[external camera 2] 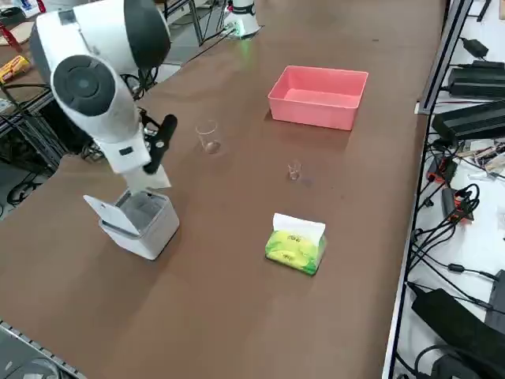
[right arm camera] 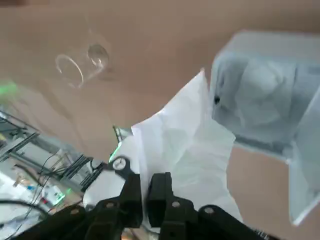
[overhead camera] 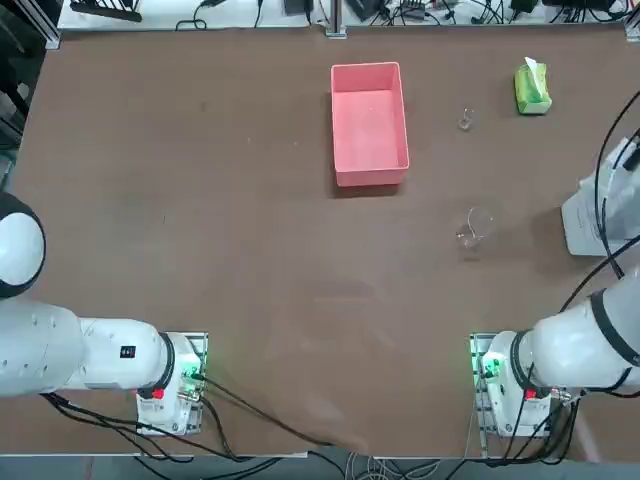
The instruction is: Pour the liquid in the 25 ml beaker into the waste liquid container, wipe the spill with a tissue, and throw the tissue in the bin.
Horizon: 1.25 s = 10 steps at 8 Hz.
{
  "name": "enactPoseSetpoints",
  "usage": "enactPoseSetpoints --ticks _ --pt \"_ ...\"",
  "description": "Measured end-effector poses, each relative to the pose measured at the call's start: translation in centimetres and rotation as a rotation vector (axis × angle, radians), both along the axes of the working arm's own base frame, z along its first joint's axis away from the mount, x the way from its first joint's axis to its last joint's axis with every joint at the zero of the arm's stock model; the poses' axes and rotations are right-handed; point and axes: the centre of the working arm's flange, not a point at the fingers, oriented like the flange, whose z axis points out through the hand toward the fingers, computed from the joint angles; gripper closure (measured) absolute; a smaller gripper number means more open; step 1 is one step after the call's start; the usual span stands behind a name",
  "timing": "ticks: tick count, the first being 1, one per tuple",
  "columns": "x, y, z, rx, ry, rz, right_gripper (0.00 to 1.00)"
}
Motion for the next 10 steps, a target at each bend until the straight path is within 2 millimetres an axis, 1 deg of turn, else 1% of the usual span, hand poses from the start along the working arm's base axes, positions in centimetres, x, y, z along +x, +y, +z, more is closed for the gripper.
enactPoseSetpoints --ticks 3,5,6,9,10 --pt "-2.4 -2.1 -0.4 -0.012 0.062 -0.018 0.90" --pt "-3.3 -3.2 -0.6 -0.025 0.081 -0.027 0.90" --pt "-3.4 -3.4 -0.9 -0.027 0.086 -0.026 0.90" --pt "-2.6 -3.3 -2.5 -0.032 0.107 -0.011 0.90" --pt "-2.4 -3.3 -2.7 -0.035 0.112 -0.008 0.90"
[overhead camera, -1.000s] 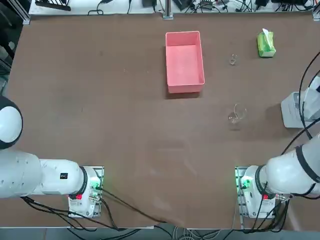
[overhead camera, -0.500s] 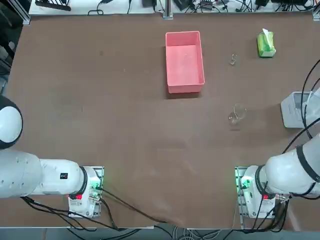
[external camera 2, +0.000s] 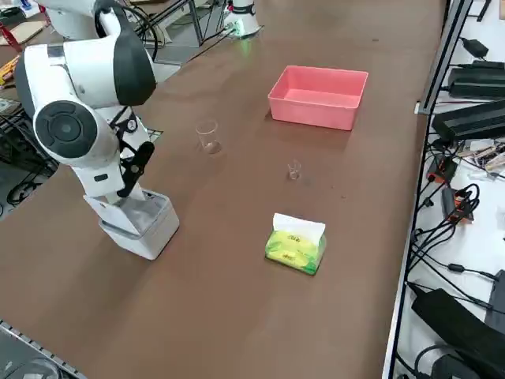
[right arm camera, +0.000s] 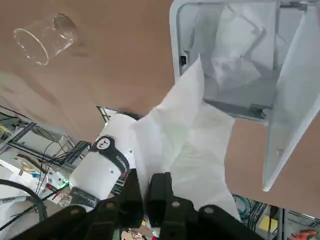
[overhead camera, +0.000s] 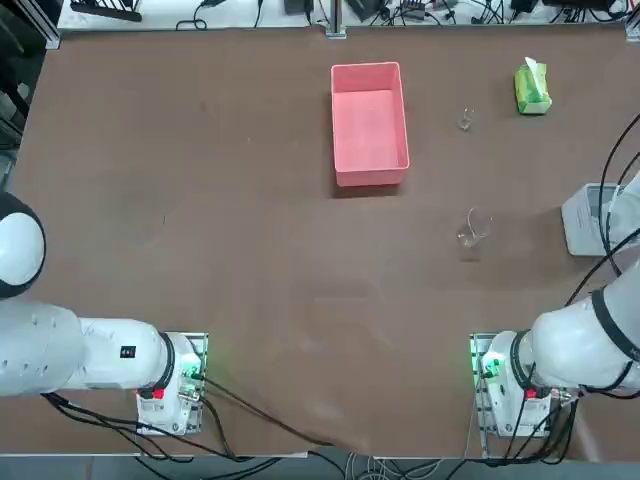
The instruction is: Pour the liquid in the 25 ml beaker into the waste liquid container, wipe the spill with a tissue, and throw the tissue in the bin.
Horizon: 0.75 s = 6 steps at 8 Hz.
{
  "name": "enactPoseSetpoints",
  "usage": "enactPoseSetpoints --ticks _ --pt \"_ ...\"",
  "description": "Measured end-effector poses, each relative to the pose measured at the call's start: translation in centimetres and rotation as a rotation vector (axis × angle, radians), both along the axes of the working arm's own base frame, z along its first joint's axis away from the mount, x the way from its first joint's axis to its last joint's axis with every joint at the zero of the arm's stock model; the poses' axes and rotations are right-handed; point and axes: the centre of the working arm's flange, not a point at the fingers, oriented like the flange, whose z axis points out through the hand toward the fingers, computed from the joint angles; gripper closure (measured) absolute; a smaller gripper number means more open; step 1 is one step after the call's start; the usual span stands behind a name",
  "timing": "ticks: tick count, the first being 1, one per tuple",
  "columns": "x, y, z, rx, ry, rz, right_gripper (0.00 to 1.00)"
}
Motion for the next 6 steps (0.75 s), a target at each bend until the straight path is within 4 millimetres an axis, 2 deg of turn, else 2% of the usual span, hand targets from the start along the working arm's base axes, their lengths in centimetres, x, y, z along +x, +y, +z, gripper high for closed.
enactPoseSetpoints --ticks 4,5,6 --pt "0.78 -0.20 -0.22 -0.015 0.003 0.009 0.84" --pt "0.83 -0.23 -0.36 -0.017 0.005 0.010 0.76" --pt "0.90 -0.28 -0.36 -0.019 0.004 0.010 0.59"
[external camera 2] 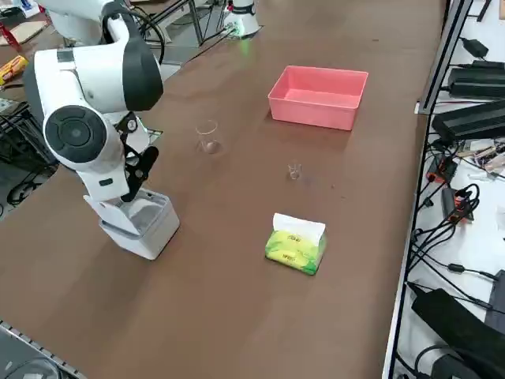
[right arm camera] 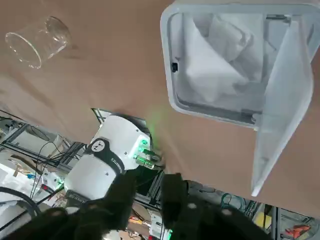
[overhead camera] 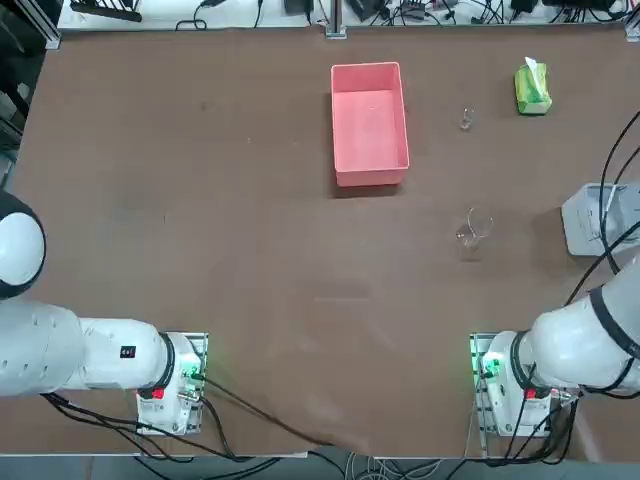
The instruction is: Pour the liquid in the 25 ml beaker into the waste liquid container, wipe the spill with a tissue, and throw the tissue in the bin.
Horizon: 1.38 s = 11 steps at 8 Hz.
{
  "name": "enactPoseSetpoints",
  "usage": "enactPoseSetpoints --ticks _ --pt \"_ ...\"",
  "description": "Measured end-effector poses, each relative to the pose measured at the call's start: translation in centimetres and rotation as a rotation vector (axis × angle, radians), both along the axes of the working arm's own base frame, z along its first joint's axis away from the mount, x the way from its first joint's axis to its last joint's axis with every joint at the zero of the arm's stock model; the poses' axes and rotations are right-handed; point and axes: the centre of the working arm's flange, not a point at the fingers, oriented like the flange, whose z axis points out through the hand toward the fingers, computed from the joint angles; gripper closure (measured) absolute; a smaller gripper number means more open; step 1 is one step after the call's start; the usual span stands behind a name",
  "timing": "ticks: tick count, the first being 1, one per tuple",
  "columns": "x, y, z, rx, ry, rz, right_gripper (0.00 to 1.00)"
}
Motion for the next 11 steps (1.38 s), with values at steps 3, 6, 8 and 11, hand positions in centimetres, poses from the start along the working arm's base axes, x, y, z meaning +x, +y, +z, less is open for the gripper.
enactPoseSetpoints --ticks 3,6,8,11 --pt "1.4 0.2 1.0 0.006 -0.069 -0.008 0.07" --pt "5.9 2.3 3.3 0.045 -0.253 -0.004 0.00" --pt "9.2 4.7 5.6 0.058 -0.354 0.038 0.00" --pt "12.9 8.8 8.5 0.083 -0.451 0.105 0.00"
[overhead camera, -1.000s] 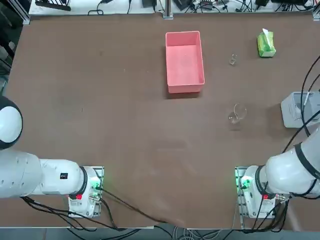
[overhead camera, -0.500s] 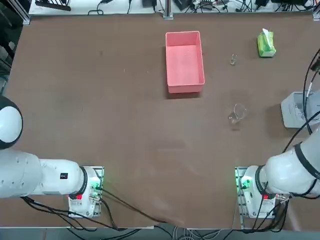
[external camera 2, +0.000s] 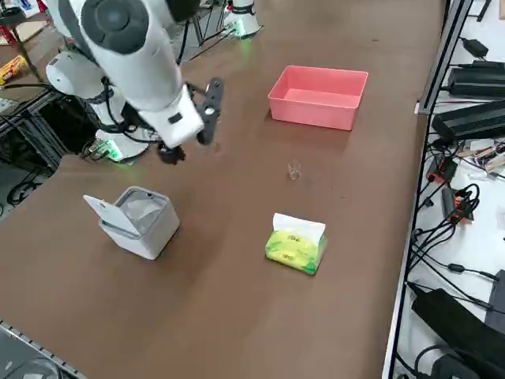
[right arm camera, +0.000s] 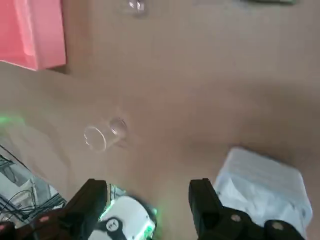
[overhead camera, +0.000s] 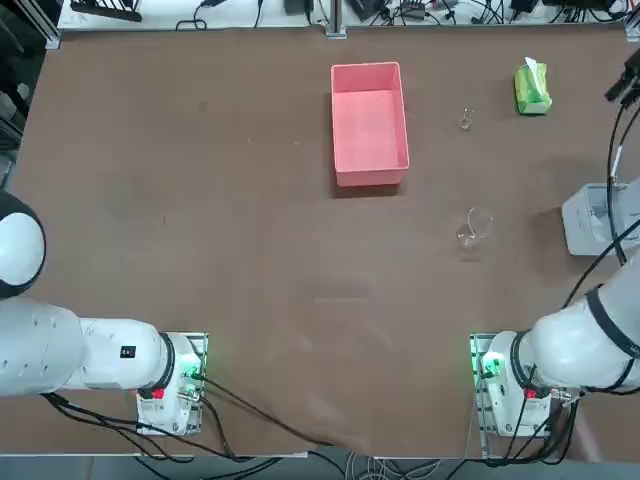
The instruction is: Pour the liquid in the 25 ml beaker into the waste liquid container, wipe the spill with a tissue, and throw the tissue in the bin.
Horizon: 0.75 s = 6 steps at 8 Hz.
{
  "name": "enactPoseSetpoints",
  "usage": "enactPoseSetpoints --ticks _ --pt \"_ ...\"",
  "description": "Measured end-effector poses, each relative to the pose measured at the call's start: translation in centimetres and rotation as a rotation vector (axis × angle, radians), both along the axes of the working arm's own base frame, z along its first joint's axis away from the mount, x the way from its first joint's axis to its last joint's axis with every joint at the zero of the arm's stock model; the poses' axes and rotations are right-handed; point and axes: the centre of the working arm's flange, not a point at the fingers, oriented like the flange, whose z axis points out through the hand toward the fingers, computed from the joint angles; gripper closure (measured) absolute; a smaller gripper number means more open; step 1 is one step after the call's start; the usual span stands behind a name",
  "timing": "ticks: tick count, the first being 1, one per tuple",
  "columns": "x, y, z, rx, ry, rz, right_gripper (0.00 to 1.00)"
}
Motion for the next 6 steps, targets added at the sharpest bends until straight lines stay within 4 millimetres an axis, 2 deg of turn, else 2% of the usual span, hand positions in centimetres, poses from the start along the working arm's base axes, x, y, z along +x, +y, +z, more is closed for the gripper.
enactPoseSetpoints --ticks 2,4,6 --pt "2.2 3.5 1.3 -0.029 -0.020 0.020 0.00" --pt "3.7 7.6 3.9 -0.089 -0.017 -0.019 0.00" --pt "3.3 10.9 7.5 -0.203 -0.009 -0.019 0.00"
